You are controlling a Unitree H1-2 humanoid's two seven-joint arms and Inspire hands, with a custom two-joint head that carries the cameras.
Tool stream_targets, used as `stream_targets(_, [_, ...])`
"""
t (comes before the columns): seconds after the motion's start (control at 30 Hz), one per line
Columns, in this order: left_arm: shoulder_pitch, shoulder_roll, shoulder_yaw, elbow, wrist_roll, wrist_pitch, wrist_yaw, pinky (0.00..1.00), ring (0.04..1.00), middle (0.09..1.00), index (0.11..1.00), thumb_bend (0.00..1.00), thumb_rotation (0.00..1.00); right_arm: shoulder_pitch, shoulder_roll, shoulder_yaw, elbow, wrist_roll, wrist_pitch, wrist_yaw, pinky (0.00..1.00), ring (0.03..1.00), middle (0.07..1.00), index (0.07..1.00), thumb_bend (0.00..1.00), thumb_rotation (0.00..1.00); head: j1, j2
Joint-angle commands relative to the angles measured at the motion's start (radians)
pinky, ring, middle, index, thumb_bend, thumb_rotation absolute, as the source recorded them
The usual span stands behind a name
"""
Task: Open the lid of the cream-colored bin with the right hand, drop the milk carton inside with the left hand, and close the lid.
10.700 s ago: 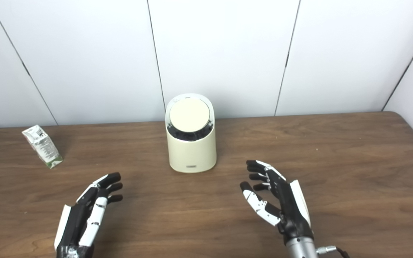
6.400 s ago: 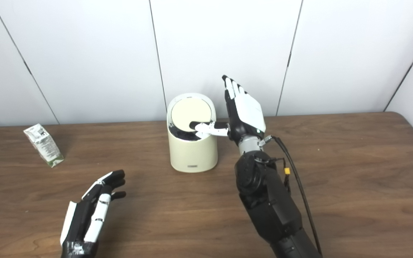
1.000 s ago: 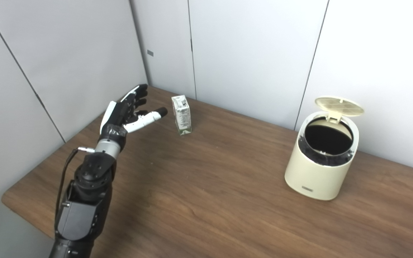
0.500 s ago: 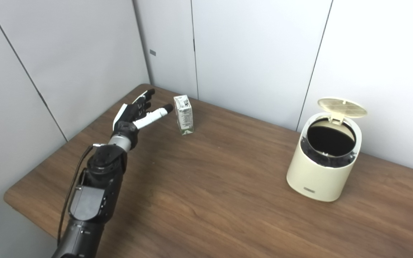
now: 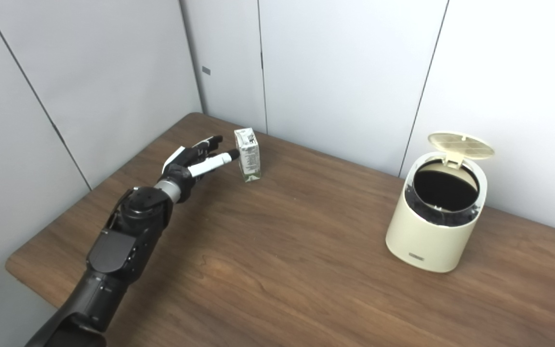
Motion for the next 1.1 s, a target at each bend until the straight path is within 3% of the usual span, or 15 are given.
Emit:
stream_targets(0.0, [-0.058,0.054,-0.008,0.012,0.003,-0.002,-0.001,0.98,1.0,1.0,0.993,0.98,0.43,-0.017,-0.007,-0.005,-0.035,-0.002,-0.052,-0.011,0.3,0.595,0.655,0.64,0.1,0.59,-0.003,0.001])
stream_targets(0.2, [-0.093,0.053,-0.014,0.055,0.002,-0.001,0.047,0.93,0.977,0.981,0.961,0.99,0.42,-0.006,-0.003,-0.01,-0.071,0.001,-0.006,-0.007,0.29,0.581,0.649,0.637,0.1,0.58,-0.008,0.004])
stream_targets(0.23, [-0.098,0.05,-0.013,0.058,-0.006,-0.001,0.06,0.93,0.976,0.981,0.961,0.99,0.41,-0.004,-0.002,-0.01,-0.075,0.003,-0.005,-0.006,0.35,0.584,0.649,0.639,0.24,0.3,-0.01,0.004])
stream_targets(0.27, [-0.102,0.051,-0.016,0.064,-0.014,-0.001,0.072,0.93,0.978,0.987,0.972,0.99,0.4,-0.002,-0.002,-0.01,-0.076,0.004,-0.007,-0.006,0.38,0.583,0.647,0.637,0.31,0.15,-0.012,0.004])
stream_targets(0.33, [-0.106,0.055,-0.026,0.068,-0.029,-0.001,0.082,0.94,0.99,0.998,0.995,1.0,0.4,-0.002,-0.006,-0.01,-0.07,0.003,-0.022,-0.007,0.41,0.575,0.64,0.628,0.36,0.03,-0.014,0.004])
stream_targets(0.5, [-0.117,0.065,-0.049,0.086,-0.049,-0.001,0.073,0.95,0.998,0.998,0.972,1.0,0.41,0.001,-0.008,-0.01,-0.062,0.006,-0.031,-0.007,0.42,0.565,0.633,0.62,0.38,0.0,-0.024,0.003])
stream_targets(0.8, [-0.139,0.058,-0.072,0.125,-0.004,-0.002,0.06,0.91,0.977,0.984,0.943,1.0,0.41,0.01,0.003,-0.009,-0.09,-0.004,0.0,-0.009,0.42,0.535,0.61,0.595,0.38,0.0,-0.04,0.003])
stream_targets(0.93, [-0.147,0.067,-0.098,0.133,0.013,-0.002,0.042,0.9,0.975,0.98,0.933,1.0,0.42,0.011,0.004,-0.01,-0.084,-0.01,-0.016,-0.015,0.42,0.526,0.602,0.587,0.38,0.0,-0.048,0.005])
stream_targets(1.0, [-0.152,0.065,-0.107,0.138,0.014,-0.001,0.046,0.91,0.982,0.989,0.963,1.0,0.4,0.011,0.001,-0.01,-0.081,-0.008,-0.021,-0.013,0.42,0.51,0.592,0.505,0.44,0.0,-0.051,0.006])
stream_targets(1.07, [-0.157,0.06,-0.112,0.141,0.019,-0.002,0.05,0.91,0.984,0.996,0.981,1.0,0.38,0.011,0.0,-0.011,-0.079,-0.014,-0.023,-0.016,0.42,0.503,0.588,0.492,0.45,0.0,-0.053,0.007])
